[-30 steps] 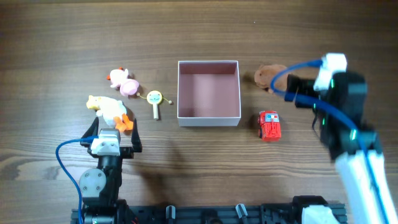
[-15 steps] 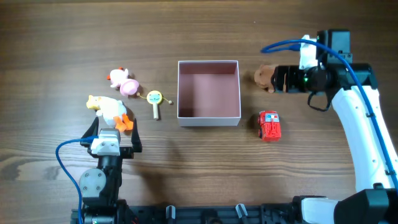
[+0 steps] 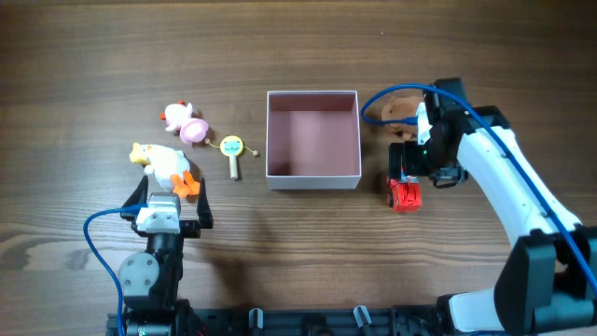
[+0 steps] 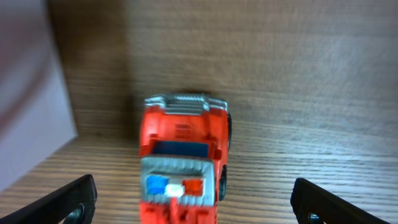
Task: Pack container
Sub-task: 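Close the right gripper on the red toy truck and lift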
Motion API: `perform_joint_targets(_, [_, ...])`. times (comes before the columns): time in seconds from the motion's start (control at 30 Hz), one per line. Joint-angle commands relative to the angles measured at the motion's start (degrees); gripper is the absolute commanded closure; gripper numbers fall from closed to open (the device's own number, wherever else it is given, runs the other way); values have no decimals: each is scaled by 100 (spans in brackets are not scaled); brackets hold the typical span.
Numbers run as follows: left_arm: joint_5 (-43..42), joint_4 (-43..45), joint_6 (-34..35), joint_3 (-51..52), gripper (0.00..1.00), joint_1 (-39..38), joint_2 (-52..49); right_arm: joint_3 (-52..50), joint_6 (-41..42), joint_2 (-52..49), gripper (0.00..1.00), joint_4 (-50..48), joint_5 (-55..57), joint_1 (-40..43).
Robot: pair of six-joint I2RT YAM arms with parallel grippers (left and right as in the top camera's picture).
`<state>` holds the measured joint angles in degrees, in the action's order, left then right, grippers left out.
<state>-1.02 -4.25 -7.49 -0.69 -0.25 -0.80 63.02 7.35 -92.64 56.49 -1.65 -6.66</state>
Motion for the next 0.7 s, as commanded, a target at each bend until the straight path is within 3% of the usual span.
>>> perform_joint_targets(0.0, [-107, -2, -109, 37, 0, -26, 42, -236, 227, -269, 0, -131, 203, -15])
perform_joint_targets(0.17, [-107, -2, -111, 37, 0, -26, 42, -472, 225, -544, 5, -525, -57, -15])
perform_joint_targets(0.27, [-107, -2, -109, 37, 0, -26, 42, -479, 227, -662, 30, -616, -142, -15])
perform_joint_targets(0.3, [-107, -2, -109, 37, 0, -26, 42, -479, 221, -675, 47, -616, -138, -15])
perform_joint_targets(0.4, [-107, -2, -111, 37, 0, -26, 42, -472, 205, -673, 64, -616, -138, -15])
perform_joint_targets(0.5, [-107, -2, -111, 37, 0, -26, 42, -284, 203, -651, 67, -564, -72, -13])
perform_joint_targets(0.67, [-107, -2, -109, 37, 0, -26, 42, 925, 101, -599, 68, -85, 227, -15])
